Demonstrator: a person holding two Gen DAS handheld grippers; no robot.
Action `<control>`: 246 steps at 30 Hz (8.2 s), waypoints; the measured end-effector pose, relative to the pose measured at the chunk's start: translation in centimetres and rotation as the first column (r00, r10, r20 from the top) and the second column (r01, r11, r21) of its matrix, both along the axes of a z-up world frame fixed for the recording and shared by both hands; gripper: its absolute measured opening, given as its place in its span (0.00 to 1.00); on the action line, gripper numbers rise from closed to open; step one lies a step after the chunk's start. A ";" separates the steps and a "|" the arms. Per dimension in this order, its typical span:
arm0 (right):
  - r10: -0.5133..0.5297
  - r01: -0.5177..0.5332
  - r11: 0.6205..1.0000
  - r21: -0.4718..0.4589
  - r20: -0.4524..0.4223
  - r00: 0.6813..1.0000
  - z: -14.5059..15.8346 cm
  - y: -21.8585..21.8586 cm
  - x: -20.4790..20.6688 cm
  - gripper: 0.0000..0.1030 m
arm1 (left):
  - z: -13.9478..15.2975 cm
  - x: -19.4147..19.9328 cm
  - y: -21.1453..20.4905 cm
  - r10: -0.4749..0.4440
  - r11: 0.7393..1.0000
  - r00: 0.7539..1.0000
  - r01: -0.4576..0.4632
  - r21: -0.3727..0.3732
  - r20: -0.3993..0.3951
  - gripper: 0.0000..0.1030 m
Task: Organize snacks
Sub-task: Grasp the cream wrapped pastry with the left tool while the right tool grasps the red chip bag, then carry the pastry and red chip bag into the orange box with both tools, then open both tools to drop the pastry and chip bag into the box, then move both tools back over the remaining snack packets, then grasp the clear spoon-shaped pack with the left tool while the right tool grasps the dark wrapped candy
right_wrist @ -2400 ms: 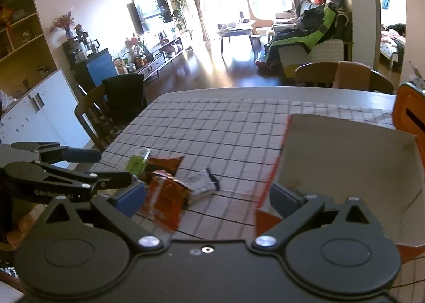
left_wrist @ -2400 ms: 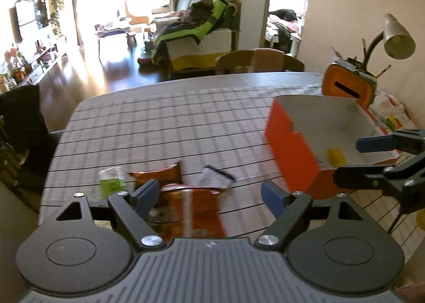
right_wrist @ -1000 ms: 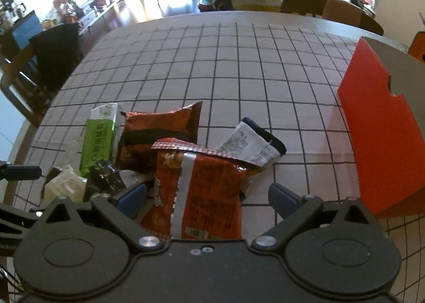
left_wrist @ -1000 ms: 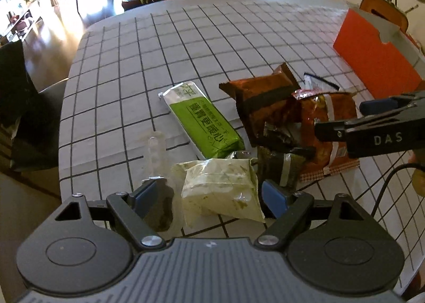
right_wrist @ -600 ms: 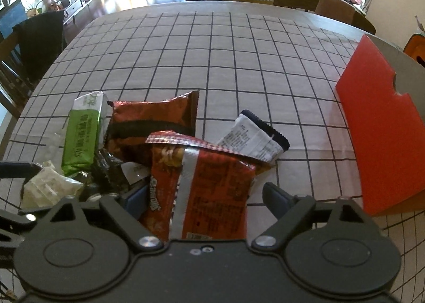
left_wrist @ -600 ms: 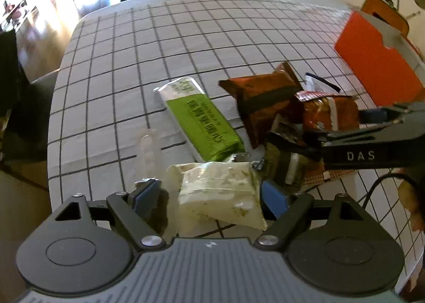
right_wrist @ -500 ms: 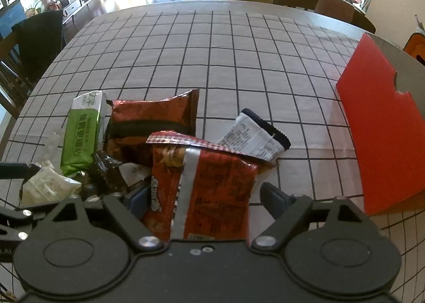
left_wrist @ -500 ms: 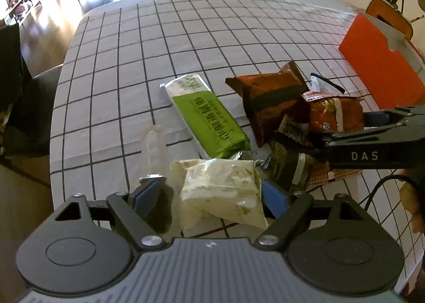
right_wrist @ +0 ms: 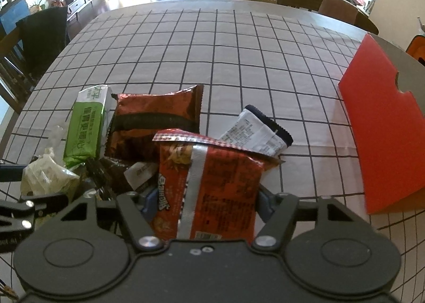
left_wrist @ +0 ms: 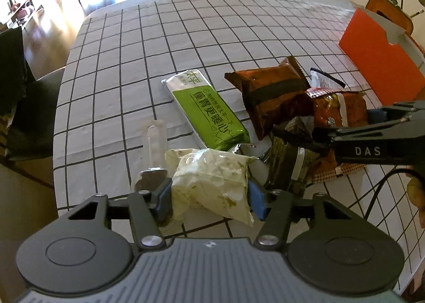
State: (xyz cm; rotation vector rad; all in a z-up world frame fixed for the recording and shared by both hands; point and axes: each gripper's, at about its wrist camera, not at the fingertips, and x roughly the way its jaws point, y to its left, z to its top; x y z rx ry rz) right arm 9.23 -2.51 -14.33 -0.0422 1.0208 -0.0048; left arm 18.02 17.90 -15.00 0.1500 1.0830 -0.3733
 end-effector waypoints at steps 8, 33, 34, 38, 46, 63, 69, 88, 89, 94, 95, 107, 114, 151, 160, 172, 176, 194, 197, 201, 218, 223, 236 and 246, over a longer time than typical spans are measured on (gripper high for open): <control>-0.010 0.009 1.000 0.029 0.019 1.000 1.1 -1.1 -1.5 0.67 | 0.4 -0.7 0.1 0.030 0.999 0.999 -0.030 -0.015 0.018 0.46; 0.008 -0.030 0.985 0.169 0.132 0.991 9.5 -7.5 -6.9 0.67 | 9.3 -5.2 -3.5 0.103 0.987 0.985 -0.084 -0.139 0.139 0.46; 0.006 -0.030 0.985 0.170 0.138 0.990 9.9 -8.0 -7.0 0.67 | 9.7 -5.3 -4.1 0.098 0.987 0.984 -0.077 -0.142 0.146 0.46; 0.001 -0.028 0.985 0.170 0.159 0.987 11.2 -10.0 -7.7 0.67 | 10.9 -5.7 -6.5 0.072 0.987 0.983 -0.046 -0.154 0.170 0.46; -0.018 -0.012 0.989 0.151 0.196 0.980 12.9 -15.0 -8.0 0.67 | 12.8 -5.8 -12.7 0.013 0.986 0.978 0.022 -0.163 0.210 0.46; -0.054 0.038 0.997 0.074 0.238 0.970 14.0 -26.2 -6.1 0.67 | 13.3 -4.3 -27.7 -0.112 0.978 0.965 0.149 -0.148 0.236 0.46; -0.039 0.031 0.999 0.036 0.228 0.973 14.0 -30.3 -5.0 0.67 | 12.6 -2.8 -32.0 -0.138 0.977 0.966 0.168 -0.129 0.218 0.46; 0.083 -0.082 0.996 -0.031 0.019 0.996 7.0 -35.6 1.6 0.67 | 7.0 1.4 -41.7 -0.225 0.974 0.970 0.222 0.038 0.093 0.46; 0.085 -0.085 0.996 -0.028 0.007 0.996 6.6 -35.6 1.8 0.67 | 6.7 1.5 -42.1 -0.230 0.973 0.969 0.227 0.048 0.088 0.46; 0.122 -0.123 0.991 -0.056 -0.031 0.992 5.2 -35.2 2.2 0.67 | 5.5 1.8 -43.2 -0.249 0.967 0.967 0.245 0.072 0.053 0.46; 0.142 -0.145 0.986 -0.076 -0.039 0.989 5.1 -35.0 2.5 0.67 | 5.2 2.0 -43.2 -0.245 0.968 0.969 0.242 0.070 0.038 0.46; 0.179 -0.186 0.977 -0.108 -0.069 0.981 4.2 -33.8 2.0 0.68 | 3.1 2.3 -43.9 -0.259 0.959 0.966 0.260 0.113 -0.024 0.48; 0.170 -0.172 0.982 -0.084 -0.028 0.985 5.3 -34.0 1.3 0.74 | 3.8 1.9 -43.2 -0.254 0.965 0.967 0.253 0.074 0.003 0.50; 0.159 -0.216 0.961 0.173 0.293 0.943 16.0 -27.2 -6.8 0.92 | 14.5 -5.3 -28.6 -0.064 0.986 0.952 0.107 -0.128 0.300 0.76; 0.173 -0.253 0.942 0.223 0.325 0.930 15.5 -23.1 -7.3 0.99 | 14.7 -7.0 -22.5 0.008 0.984 0.948 0.049 -0.169 0.318 0.82; 0.221 -0.298 0.924 0.238 0.303 0.927 13.4 -15.4 -7.4 1.00 | 13.4 -8.3 -12.8 0.116 0.986 0.939 -0.068 -0.155 0.324 0.85; 0.235 -0.302 0.924 0.235 0.274 0.933 12.5 -13.3 -6.9 1.00 | 12.5 -8.2 -9.6 0.139 0.985 0.942 -0.099 -0.141 0.307 0.85; 0.276 -0.300 0.939 0.166 0.157 0.948 7.3 -3.0 -4.0 0.99 | 6.3 -4.4 0.7 0.185 0.983 0.960 -0.180 -0.040 0.212 0.88; 0.246 -0.263 0.949 0.173 0.114 0.963 6.3 -2.0 -2.8 0.98 | 4.7 -3.5 1.8 0.192 0.981 0.966 -0.190 -0.029 0.171 0.88; 0.143 -0.148 0.962 0.228 0.039 0.989 5.1 -1.6 -0.8 0.97 | 3.0 -2.6 3.4 0.203 0.979 0.972 -0.200 -0.039 0.117 0.88; -0.110 0.170 0.946 0.274 -0.219 0.969 0.5 0.1 5.2 0.82 | -0.8 0.6 4.5 0.177 0.984 0.984 -0.177 -0.012 0.001 0.88; -0.110 0.171 0.953 0.252 -0.236 0.965 -0.2 0.8 5.4 0.75 | -1.3 1.2 4.4 0.162 0.987 0.987 -0.162 -0.011 -0.011 0.86; -0.045 0.089 0.977 0.192 -0.222 0.974 -0.6 2.1 4.2 0.61 | -1.6 1.0 3.3 0.116 0.991 0.993 -0.118 0.063 0.025 0.46; 0.005 0.024 0.986 0.165 -0.172 0.985 -0.4 1.5 2.7 0.47 | -1.4 0.9 4.1 0.146 0.989 0.989 -0.146 0.003 0.016 0.39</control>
